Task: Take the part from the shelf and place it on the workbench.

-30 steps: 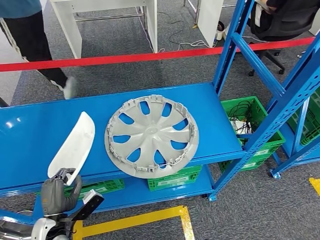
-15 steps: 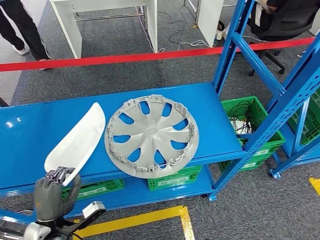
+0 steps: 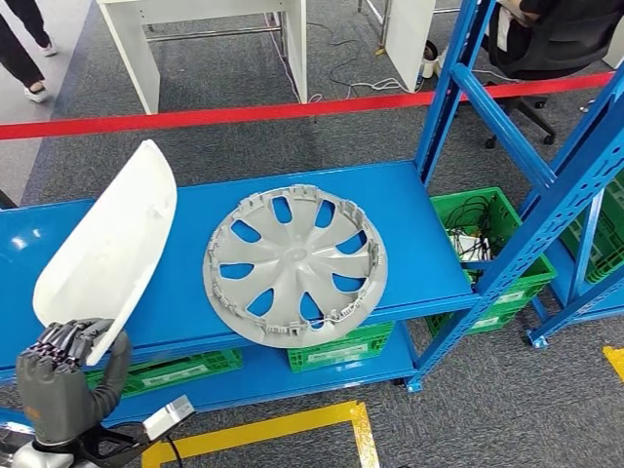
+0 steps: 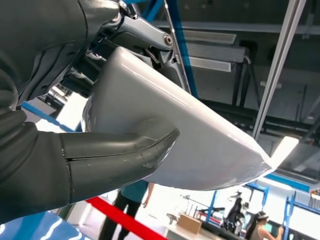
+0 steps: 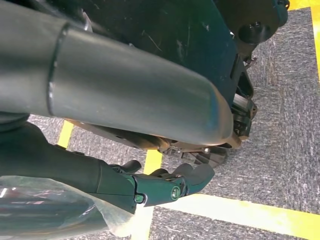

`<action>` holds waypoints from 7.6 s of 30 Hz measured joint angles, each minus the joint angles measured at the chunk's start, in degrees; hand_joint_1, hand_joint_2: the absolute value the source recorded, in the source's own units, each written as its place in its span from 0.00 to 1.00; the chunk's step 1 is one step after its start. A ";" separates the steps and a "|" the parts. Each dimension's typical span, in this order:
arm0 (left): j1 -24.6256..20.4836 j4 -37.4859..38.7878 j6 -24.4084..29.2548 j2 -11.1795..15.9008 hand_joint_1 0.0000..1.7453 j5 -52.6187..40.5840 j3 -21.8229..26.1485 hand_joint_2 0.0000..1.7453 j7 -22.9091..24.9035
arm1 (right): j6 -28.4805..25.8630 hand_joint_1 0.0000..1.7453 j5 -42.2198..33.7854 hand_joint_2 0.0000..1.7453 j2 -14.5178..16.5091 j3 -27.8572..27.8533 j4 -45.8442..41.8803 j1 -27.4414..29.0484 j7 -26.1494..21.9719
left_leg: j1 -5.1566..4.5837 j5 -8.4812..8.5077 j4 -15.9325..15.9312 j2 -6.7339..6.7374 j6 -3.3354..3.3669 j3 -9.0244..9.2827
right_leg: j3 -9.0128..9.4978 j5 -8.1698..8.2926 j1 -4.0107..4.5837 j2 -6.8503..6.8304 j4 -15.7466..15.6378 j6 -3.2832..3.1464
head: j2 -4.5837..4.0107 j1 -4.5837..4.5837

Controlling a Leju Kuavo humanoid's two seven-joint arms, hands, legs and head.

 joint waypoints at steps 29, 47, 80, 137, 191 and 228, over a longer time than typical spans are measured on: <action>3.91 -2.30 -0.15 -2.00 1.00 2.48 2.08 1.00 0.03 | -0.65 0.00 -0.01 0.00 0.25 -0.06 0.00 -0.24 -0.76 | 0.04 0.61 -0.86 -0.16 1.37 0.27 | 0.18 -0.70 -0.31 0.80 0.35 1.04 | 0.00 0.03; 5.76 -3.92 -0.15 -2.06 1.00 1.27 4.09 1.00 -0.01 | -0.88 0.00 0.28 0.00 0.65 -0.01 0.00 -0.42 -0.28 | 0.52 -5.76 8.76 -1.55 -1.86 -4.40 | -4.70 3.30 -0.55 3.15 1.92 -1.83 | 0.00 -0.07; 6.33 -4.35 -0.20 -0.39 1.00 -0.28 4.13 1.00 3.32 | -0.68 0.00 0.42 0.00 1.36 0.02 -0.01 -0.92 0.10 | 1.07 -7.40 13.88 -1.21 -2.60 -6.05 | -3.18 4.37 0.09 2.32 -1.24 -2.19 | 0.00 0.20; 8.58 -4.94 -0.22 1.78 1.00 1.88 6.80 1.00 5.05 | -1.83 0.00 0.94 0.00 2.57 0.50 0.06 -0.65 -2.12 | 1.04 1.56 2.03 -0.78 -1.92 -6.16 | 0.14 1.22 0.61 2.96 -1.40 -2.22 | 0.01 0.43; 5.71 -3.27 -0.30 1.73 1.00 3.84 6.14 1.00 3.45 | -1.93 0.00 0.59 0.00 2.76 0.49 0.22 -0.30 -4.03 | 0.37 0.60 -2.18 -0.03 0.65 1.46 | -3.83 1.83 0.79 3.14 4.34 0.17 | 0.00 0.54; 7.29 -1.97 -0.26 6.54 1.00 5.57 1.03 1.00 13.04 | -3.61 0.00 -0.40 0.00 2.86 0.47 0.25 0.08 -4.46 | 0.70 3.97 -3.94 -0.81 1.15 -0.06 | -3.39 1.62 1.01 2.96 1.50 -0.36 | -0.01 -0.53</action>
